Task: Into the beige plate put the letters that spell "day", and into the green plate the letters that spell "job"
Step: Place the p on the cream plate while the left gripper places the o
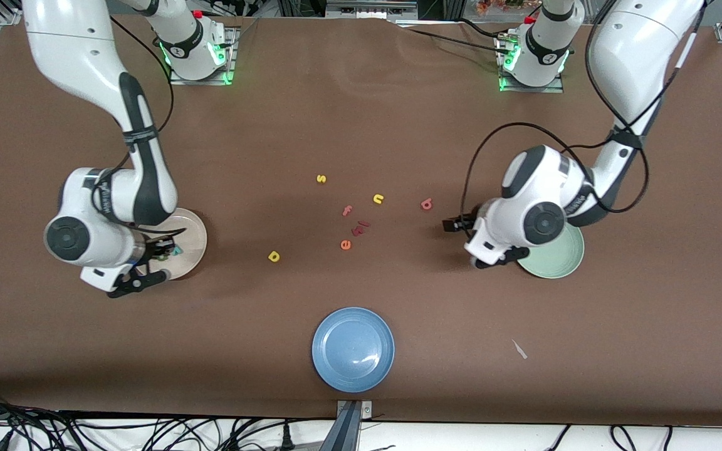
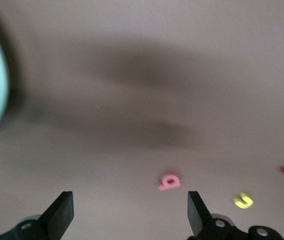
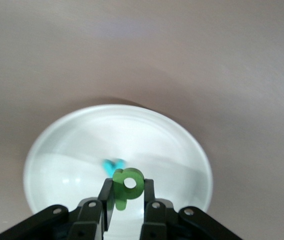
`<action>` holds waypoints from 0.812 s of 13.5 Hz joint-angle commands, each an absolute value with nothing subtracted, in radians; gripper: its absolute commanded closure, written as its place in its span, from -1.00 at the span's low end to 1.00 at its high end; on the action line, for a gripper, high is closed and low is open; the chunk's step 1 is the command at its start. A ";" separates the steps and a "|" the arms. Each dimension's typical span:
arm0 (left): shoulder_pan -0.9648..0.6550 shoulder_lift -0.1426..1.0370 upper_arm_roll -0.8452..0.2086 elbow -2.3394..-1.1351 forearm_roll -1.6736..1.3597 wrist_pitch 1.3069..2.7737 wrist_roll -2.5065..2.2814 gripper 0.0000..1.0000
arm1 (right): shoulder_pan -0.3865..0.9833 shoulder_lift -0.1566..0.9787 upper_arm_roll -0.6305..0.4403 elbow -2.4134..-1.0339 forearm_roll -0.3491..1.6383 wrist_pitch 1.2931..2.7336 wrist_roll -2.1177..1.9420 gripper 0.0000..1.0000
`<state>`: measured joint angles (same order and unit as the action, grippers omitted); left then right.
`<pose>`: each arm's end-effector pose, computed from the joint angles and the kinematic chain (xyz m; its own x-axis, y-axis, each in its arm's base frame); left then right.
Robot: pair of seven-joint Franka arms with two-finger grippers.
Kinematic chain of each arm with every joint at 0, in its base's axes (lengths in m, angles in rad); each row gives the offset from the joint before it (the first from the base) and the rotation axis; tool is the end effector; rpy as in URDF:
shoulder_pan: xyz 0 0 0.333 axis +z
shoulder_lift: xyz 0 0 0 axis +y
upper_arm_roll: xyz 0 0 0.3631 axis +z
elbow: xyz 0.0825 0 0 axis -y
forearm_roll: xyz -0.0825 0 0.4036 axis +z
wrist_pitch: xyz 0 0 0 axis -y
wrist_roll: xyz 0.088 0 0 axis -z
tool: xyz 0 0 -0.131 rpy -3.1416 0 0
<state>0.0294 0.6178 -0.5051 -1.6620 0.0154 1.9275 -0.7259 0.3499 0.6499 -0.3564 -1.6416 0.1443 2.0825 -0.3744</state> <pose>0.6218 -0.2764 0.2715 0.8882 0.2539 -0.3830 0.2824 -0.9591 0.0191 0.7048 0.0347 0.2436 0.9285 0.3206 -0.1876 0.3324 -0.9425 0.0343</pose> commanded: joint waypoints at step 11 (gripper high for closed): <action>-0.109 0.658 -0.511 -1.890 0.156 2.281 -1.032 -0.40 | 0.524 0.649 -0.333 -1.605 0.343 2.086 0.135 -1.00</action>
